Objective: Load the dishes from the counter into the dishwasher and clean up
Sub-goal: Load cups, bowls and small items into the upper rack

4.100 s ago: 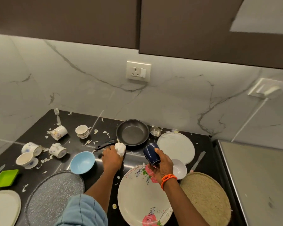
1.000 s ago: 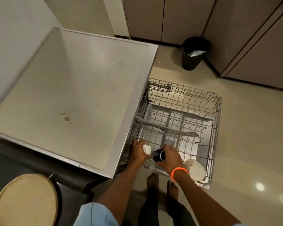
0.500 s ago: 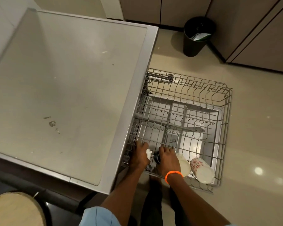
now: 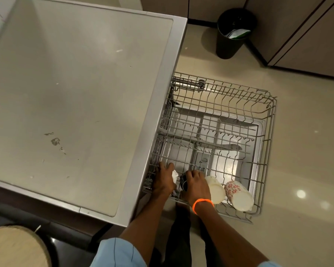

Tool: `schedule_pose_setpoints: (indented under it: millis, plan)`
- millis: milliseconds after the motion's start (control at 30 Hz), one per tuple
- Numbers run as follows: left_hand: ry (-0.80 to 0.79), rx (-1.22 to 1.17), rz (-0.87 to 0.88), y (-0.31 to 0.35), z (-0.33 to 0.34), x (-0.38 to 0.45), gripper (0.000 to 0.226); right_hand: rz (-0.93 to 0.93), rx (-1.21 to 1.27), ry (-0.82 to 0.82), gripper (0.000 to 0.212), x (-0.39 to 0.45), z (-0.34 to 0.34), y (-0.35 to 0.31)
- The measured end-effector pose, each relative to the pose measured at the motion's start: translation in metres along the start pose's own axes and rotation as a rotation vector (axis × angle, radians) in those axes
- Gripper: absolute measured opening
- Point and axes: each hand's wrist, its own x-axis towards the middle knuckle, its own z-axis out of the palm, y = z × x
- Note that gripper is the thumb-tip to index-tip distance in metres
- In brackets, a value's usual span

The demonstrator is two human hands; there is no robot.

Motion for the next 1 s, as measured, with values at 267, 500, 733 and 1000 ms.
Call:
schedule_pose_setpoints:
  millis: [267, 500, 733, 1000]
  plan:
    - [0.013, 0.033, 0.023, 0.0, -0.001, -0.007, 0.066, -0.012, 0.022, -0.026, 0.069, -0.004, -0.005, 0.001]
    - [0.095, -0.077, 0.057, 0.013, -0.03, -0.045, 0.046, -0.023, 0.02, -0.002, 0.053, -0.016, -0.045, -0.009]
    - [0.081, -0.282, 0.007, 0.023, -0.057, -0.121, 0.039, -0.049, 0.014, 0.034, 0.044, -0.054, -0.105, -0.03]
    - [0.238, -0.439, -0.119, 0.03, -0.085, -0.215, 0.032, -0.158, 0.047, 0.131, 0.044, -0.107, -0.151, -0.049]
